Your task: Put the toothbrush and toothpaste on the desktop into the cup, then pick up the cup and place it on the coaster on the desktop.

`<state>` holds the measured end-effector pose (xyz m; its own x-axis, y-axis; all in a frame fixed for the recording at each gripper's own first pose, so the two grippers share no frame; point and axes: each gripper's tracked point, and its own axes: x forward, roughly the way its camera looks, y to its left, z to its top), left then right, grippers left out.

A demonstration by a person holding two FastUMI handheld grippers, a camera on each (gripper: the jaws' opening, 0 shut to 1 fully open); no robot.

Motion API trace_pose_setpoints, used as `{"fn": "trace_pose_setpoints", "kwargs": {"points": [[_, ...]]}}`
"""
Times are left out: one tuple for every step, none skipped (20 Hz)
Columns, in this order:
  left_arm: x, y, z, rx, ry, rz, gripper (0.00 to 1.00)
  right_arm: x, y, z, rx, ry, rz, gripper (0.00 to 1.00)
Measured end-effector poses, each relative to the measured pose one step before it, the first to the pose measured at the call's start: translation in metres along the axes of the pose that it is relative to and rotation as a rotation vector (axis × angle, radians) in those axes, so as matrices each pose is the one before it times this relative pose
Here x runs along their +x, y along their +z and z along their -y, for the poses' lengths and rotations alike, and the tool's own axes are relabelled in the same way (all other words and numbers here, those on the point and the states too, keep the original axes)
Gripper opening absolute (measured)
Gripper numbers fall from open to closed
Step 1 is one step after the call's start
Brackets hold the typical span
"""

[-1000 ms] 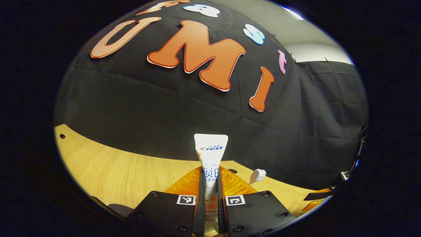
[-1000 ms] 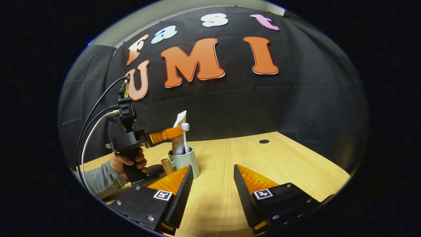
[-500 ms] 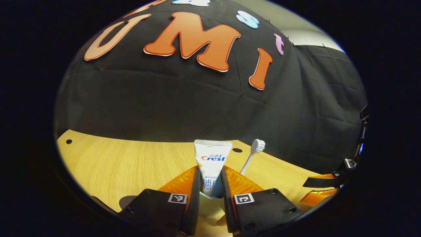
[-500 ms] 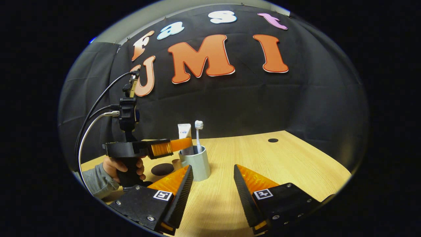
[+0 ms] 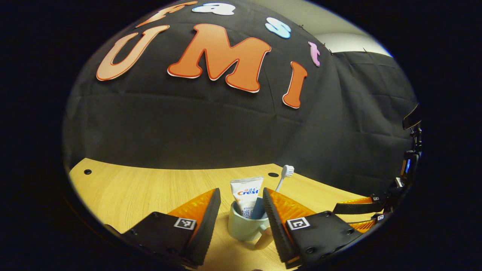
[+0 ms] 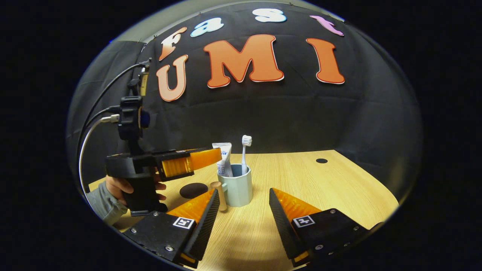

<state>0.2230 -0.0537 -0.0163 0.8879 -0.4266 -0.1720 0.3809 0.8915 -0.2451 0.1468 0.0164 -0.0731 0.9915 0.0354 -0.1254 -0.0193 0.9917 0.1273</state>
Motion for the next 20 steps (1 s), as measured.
{"fn": "trace_pose_setpoints", "kwargs": {"points": [[-0.00731,0.00169,-0.00530,0.00605,0.01944,0.00174,0.77,0.00135,0.00076,-0.00236,-0.01003,-0.00305,-0.01102,0.80],[-0.00718,0.00183,-0.00627,0.00754,0.01779,0.00188,0.86,0.00290,0.00185,-0.00218,-0.01162,0.00064,-0.00817,0.81],[-0.00807,0.00278,-0.00605,0.00910,0.01878,0.00313,0.89,0.00141,0.00206,-0.00242,-0.01131,-0.00305,-0.00902,0.81],[-0.00716,0.00388,-0.00675,0.01042,0.02237,0.00691,0.93,0.00246,0.00190,-0.00270,-0.00807,-0.00023,-0.00731,0.82],[-0.00753,0.00275,-0.00656,0.01185,0.02057,0.00632,0.94,0.00184,0.00230,-0.00303,-0.00530,0.00053,-0.01114,0.82],[-0.00687,0.00362,-0.00793,0.01117,0.02461,0.00635,0.96,0.00276,0.00308,-0.00360,-0.00285,0.00349,-0.00970,0.82],[-0.00874,0.00323,-0.00650,0.00912,0.01908,0.00770,0.96,0.00188,0.00170,-0.00463,-0.00303,0.00364,-0.01083,0.83],[-0.00817,0.00270,-0.00539,0.00901,0.01399,0.00612,0.97,0.00316,0.00117,-0.00373,-0.00328,-0.00016,-0.01249,0.83],[-0.00835,0.00248,-0.00685,0.00984,0.01532,0.00796,0.96,0.00246,0.00185,-0.00231,-0.00625,-0.00116,-0.01633,0.83],[-0.00626,0.00232,-0.00569,0.01136,0.01774,0.00467,0.96,0.00485,-0.00070,-0.00241,-0.00584,0.00097,-0.03169,0.83],[-0.00678,0.00148,-0.00746,0.00950,0.01911,0.00516,0.97,0.00329,-0.00136,-0.00448,-0.00174,0.01176,-0.02989,0.83],[-0.00631,0.00156,-0.00568,0.00786,0.01414,0.00639,0.97,0.00411,0.00099,-0.00415,0.00112,0.00687,-0.02697,0.83],[-0.00591,0.00022,-0.00622,0.00597,0.01434,0.00178,0.97,0.00314,-0.00024,-0.00253,0.00248,0.00331,-0.02208,0.83],[-0.00579,-0.00160,-0.00520,0.00592,0.01120,0.00131,0.97,0.00325,-0.00151,-0.00285,0.00216,-0.00430,-0.02768,0.83],[-0.00502,0.00030,-0.00540,0.00222,0.01080,0.00209,0.97,0.00447,-0.00068,-0.00068,0.00048,-0.00852,-0.02427,0.83],[-0.00414,0.00077,-0.00629,0.00271,0.01046,0.00077,0.97,0.00572,0.00137,0.00056,-0.00008,-0.01277,-0.02441,0.83],[-0.00583,-0.00002,-0.00473,0.00309,0.00970,0.00143,0.97,0.00317,0.00065,0.00155,-0.00039,-0.01277,-0.02153,0.83],[-0.00558,-0.00060,-0.00512,0.00538,0.00904,0.00217,0.97,0.00242,0.00156,0.00043,0.00189,-0.01127,-0.02039,0.83],[-0.00345,0.00015,-0.00292,0.00613,0.00905,0.00167,0.97,0.00369,0.00039,0.00004,0.00273,-0.00971,-0.02173,0.83],[-0.00430,-0.00032,-0.00599,0.01058,0.01085,0.00264,0.97,0.00322,-0.00027,0.00145,0.00328,-0.01285,-0.02195,0.83]]}}
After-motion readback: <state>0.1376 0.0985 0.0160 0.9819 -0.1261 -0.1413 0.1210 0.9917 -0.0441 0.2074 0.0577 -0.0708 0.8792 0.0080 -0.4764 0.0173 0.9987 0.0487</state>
